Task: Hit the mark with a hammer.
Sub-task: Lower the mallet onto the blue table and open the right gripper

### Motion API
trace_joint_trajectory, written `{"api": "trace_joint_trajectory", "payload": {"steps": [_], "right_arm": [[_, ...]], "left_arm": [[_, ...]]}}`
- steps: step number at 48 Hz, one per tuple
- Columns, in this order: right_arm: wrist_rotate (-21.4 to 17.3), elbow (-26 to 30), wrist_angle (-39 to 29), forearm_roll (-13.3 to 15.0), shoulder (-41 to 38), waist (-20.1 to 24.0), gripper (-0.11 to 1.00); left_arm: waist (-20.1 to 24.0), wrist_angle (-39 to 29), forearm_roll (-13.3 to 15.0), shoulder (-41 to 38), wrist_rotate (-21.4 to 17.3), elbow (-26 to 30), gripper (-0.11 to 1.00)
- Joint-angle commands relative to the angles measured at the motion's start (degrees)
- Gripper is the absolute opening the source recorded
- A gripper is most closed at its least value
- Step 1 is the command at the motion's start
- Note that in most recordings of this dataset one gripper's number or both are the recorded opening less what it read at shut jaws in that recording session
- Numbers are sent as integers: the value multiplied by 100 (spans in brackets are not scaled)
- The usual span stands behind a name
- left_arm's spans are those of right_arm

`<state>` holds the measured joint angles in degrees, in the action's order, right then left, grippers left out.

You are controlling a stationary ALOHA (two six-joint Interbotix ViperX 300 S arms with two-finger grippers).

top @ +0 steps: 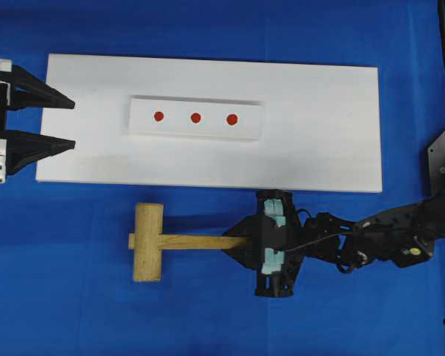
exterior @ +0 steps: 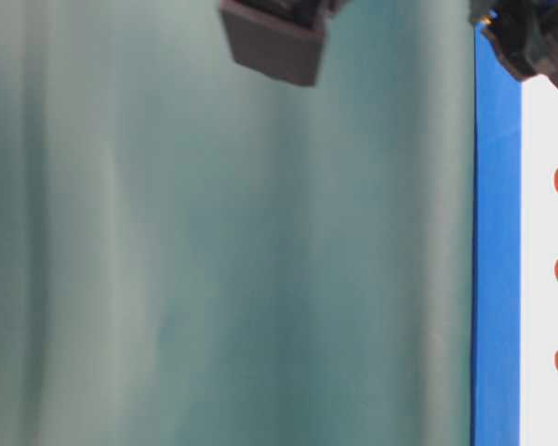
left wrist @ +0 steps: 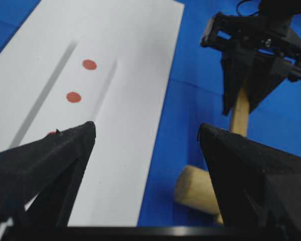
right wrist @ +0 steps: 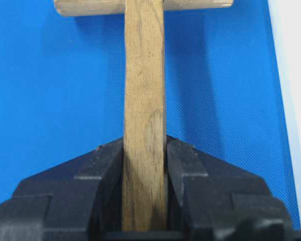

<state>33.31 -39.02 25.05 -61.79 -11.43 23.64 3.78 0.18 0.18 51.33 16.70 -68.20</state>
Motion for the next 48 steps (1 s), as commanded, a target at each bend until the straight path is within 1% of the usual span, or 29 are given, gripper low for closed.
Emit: {"api": "trace_joint_trajectory", "payload": {"steps": [1,16,48], "right_arm": [[9,185,18,26,9,-44,7],[35,404,-466,149,-316,-70,7],[62,352,-747,167,-299,-79,7]], "left_arm": [[9,53,9,-18,-9,62,80],[18,53,9,-26,-9,62,79],[26,35,9,-26,18,62,79]]}}
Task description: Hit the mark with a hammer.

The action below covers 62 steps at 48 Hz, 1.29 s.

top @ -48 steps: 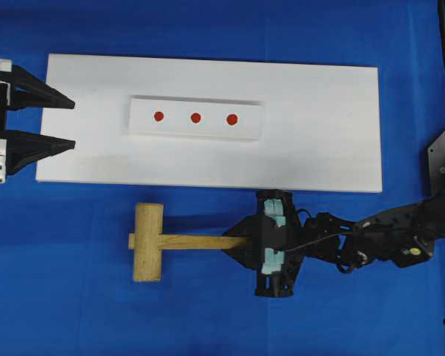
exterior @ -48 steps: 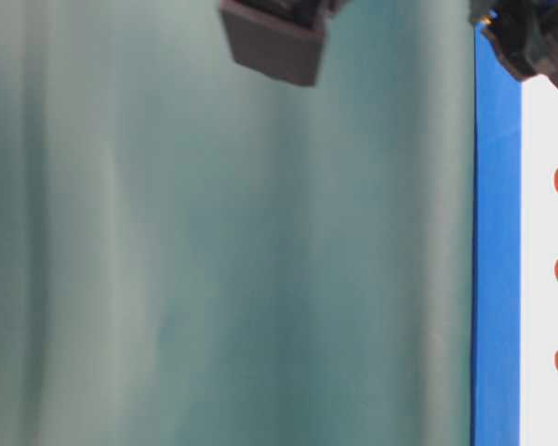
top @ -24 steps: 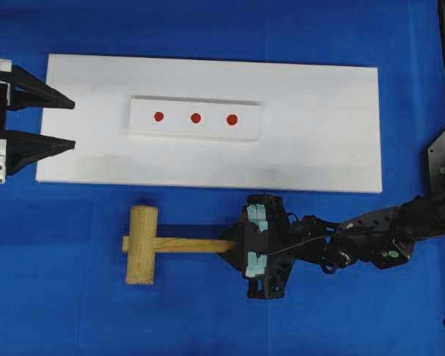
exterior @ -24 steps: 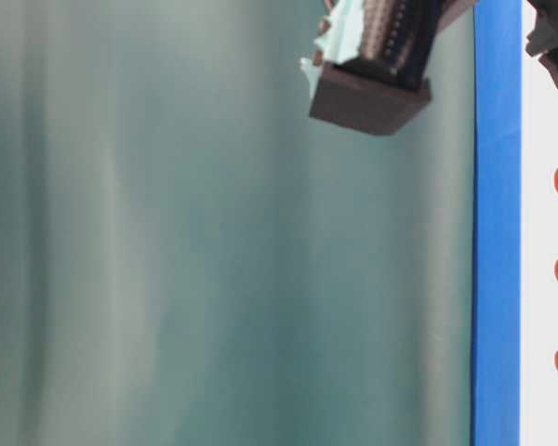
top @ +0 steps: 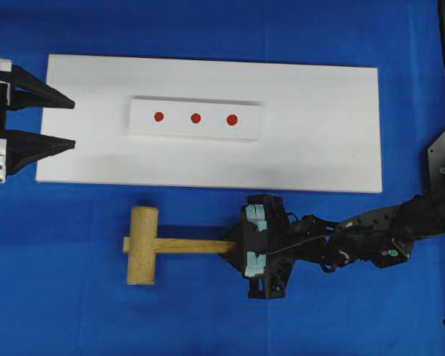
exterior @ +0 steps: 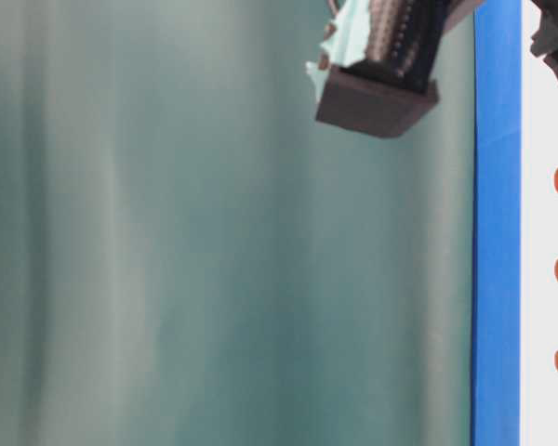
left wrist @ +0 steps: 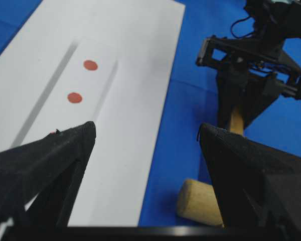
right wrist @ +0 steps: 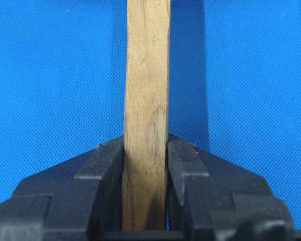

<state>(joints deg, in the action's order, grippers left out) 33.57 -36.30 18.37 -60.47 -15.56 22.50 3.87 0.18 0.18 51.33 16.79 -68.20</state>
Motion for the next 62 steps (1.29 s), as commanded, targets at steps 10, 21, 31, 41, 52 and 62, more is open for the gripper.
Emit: {"api": "trace_joint_trajectory", "payload": {"steps": [10,21,31,41,52,62], "right_arm": [[18,105,-123,26,114,26,9],[44,35,-97,44,606,18,73],[606,-141,-123,35,1477,-132,78],[1468,-431,-123,35,2487,-431,78],[2347,-782,-246,18,3560,-1002,77],[2479,-1072,-809,18,4614,-1494,77]], "left_arm": [[18,0,9,-26,0,62,79],[18,-158,9,-26,0,62,79],[26,-220,9,-18,0,62,79],[26,-229,9,-18,-97,70,79],[18,-229,9,132,-457,70,79],[18,-255,9,492,-668,79,79]]}}
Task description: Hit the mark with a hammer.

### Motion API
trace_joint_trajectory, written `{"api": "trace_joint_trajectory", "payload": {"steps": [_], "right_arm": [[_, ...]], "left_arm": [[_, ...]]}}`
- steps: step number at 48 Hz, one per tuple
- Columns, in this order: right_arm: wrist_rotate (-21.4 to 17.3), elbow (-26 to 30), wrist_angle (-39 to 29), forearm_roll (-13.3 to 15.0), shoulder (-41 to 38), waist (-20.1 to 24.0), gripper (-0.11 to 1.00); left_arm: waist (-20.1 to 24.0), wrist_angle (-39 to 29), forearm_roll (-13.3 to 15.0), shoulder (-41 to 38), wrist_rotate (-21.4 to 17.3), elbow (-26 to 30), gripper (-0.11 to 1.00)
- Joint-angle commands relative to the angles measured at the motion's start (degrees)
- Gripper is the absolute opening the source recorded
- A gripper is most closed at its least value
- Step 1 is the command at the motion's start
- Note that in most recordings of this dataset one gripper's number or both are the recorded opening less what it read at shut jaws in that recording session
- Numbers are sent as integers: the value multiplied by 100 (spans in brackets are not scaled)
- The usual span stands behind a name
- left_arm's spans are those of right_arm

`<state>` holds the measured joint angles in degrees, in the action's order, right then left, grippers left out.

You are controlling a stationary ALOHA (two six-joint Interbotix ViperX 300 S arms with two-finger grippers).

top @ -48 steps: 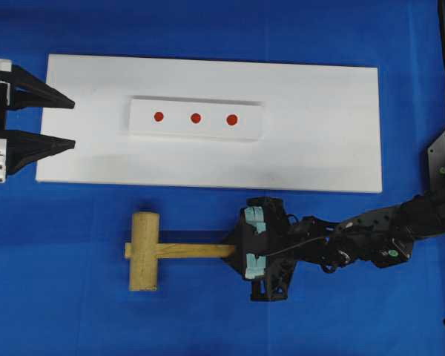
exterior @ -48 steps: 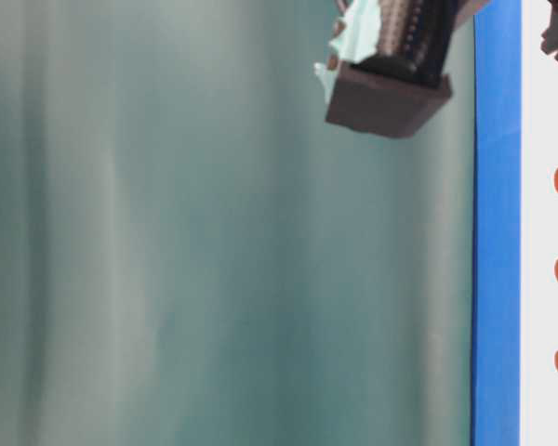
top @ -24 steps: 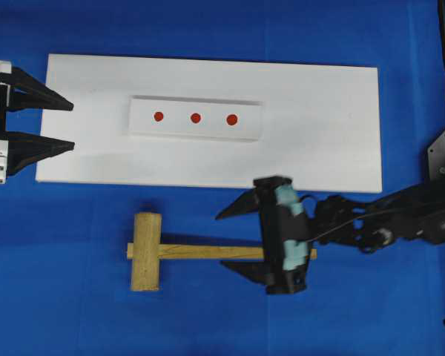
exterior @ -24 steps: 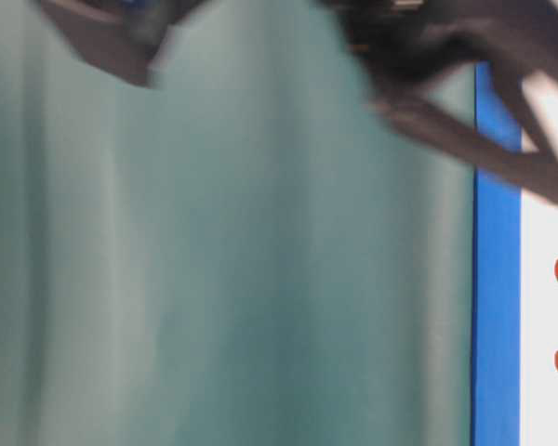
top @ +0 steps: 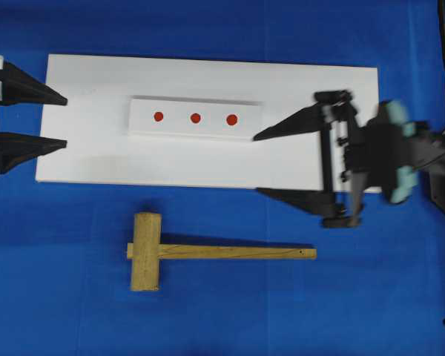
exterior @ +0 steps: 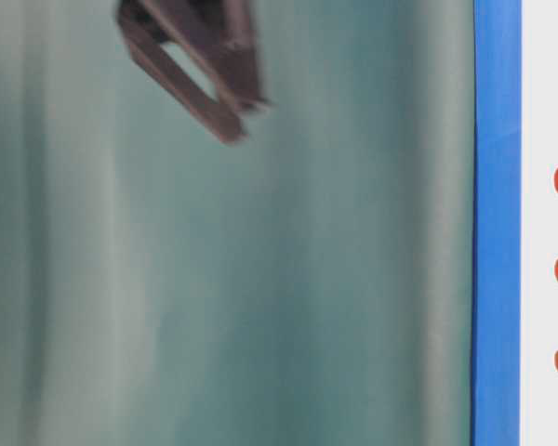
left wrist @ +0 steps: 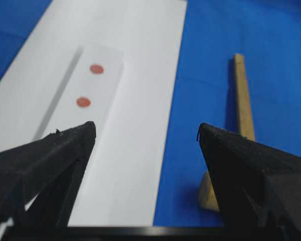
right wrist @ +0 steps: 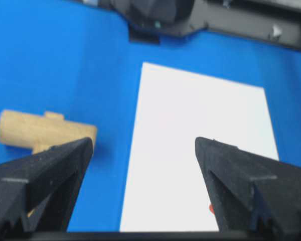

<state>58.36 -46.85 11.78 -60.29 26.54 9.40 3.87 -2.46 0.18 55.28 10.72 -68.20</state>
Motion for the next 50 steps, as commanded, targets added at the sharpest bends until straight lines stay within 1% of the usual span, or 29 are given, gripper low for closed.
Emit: {"api": "trace_joint_trajectory", "payload": {"steps": [1,7,13,21,26,33,42,50], "right_arm": [[0,-62,-202,0,492,-246,77],[0,-308,-571,0,1028,-580,77],[0,-589,-967,0,1556,-888,77],[-18,-1143,-1151,0,2197,-1213,77],[-53,-1564,-1187,-9,2637,-1248,77],[-44,-2083,-1213,-158,3094,-1248,77],[-53,-2698,-932,-264,3305,-1248,77],[-53,-3146,-571,-554,3349,-1248,77]], "left_arm": [[26,-9,9,141,-97,88,79],[26,-211,9,343,-281,79,79],[26,-404,9,554,-545,53,79],[18,-554,9,976,-765,-35,79],[-18,-642,9,1274,-853,-167,79],[-79,-765,9,1600,-853,-378,79],[-149,-773,0,1758,-896,-642,79],[-246,-712,0,1749,-1090,-870,76]]}}
